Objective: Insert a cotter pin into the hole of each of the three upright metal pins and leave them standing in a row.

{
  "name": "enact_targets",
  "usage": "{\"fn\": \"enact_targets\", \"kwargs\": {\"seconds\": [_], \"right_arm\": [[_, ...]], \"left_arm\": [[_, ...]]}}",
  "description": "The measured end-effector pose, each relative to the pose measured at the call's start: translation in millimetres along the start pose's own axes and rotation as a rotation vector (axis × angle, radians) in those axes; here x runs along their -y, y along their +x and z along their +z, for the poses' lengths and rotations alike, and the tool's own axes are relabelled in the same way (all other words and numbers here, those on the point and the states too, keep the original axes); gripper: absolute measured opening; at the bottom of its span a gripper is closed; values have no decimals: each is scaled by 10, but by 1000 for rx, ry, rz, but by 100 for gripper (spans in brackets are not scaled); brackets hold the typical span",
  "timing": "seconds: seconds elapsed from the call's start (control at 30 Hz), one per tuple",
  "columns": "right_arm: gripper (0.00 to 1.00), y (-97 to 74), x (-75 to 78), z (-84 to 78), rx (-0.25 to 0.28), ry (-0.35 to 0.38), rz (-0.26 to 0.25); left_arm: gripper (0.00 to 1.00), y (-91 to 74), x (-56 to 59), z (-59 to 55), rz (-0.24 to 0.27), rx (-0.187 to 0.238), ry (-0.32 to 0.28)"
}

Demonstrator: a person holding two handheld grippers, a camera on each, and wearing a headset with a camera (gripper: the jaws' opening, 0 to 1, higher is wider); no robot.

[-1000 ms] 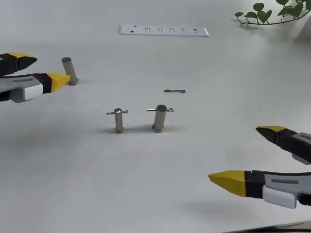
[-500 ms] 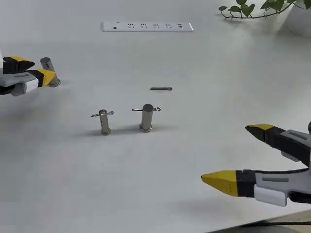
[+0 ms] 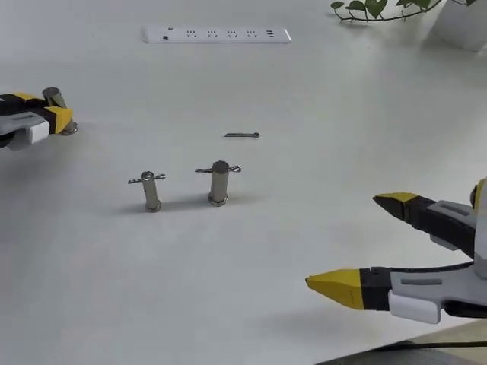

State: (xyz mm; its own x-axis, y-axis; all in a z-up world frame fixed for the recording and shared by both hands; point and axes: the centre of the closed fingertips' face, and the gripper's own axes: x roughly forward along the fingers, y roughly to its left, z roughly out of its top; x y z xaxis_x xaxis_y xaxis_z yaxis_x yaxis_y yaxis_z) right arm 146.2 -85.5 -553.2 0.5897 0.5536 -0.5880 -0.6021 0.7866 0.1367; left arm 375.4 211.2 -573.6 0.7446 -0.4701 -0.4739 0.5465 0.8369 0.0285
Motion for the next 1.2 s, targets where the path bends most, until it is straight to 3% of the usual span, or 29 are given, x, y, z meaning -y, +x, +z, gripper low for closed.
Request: {"fn": "enact_targets", "kwargs": {"seconds": [0.07, 0.13, 0.2, 0.53, 0.6, 0.67, 0.73, 0.83, 1.0, 1.2], "right_arm": [[95, -7, -3, 8, 3, 0, 2], [95, -10, -5, 11, 7, 2, 1], [94, -9, -8, 4, 5, 0, 2], [94, 18, -35, 22, 0, -13, 13], [94, 17, -31, 36, 4, -14, 13], [93, 21, -34, 47, 7, -15, 17], [93, 28, -34, 53, 6, -22, 16], [94, 32, -35, 70, 10, -18, 16], [94, 13, -45, 118, 33, -15, 18], [93, 18, -59, 102, 24, -31, 28]], "left_arm": [[10, 3, -23, 0, 4, 0, -10], [10, -4, -20, -5, -5, 4, -68], [10, -18, -30, -12, 4, -3, -33], [9, -111, -79, -36, 61, -26, -49], [9, -166, -119, 5, 91, -14, -71], [9, -235, -113, 67, 86, 4, -81], [9, -324, -69, 156, 75, 24, -38], [9, -383, -83, 213, 64, 42, -29], [9, -678, 99, 276, 18, 50, 28], [9, -1016, 380, 342, -24, 85, 40]]}}
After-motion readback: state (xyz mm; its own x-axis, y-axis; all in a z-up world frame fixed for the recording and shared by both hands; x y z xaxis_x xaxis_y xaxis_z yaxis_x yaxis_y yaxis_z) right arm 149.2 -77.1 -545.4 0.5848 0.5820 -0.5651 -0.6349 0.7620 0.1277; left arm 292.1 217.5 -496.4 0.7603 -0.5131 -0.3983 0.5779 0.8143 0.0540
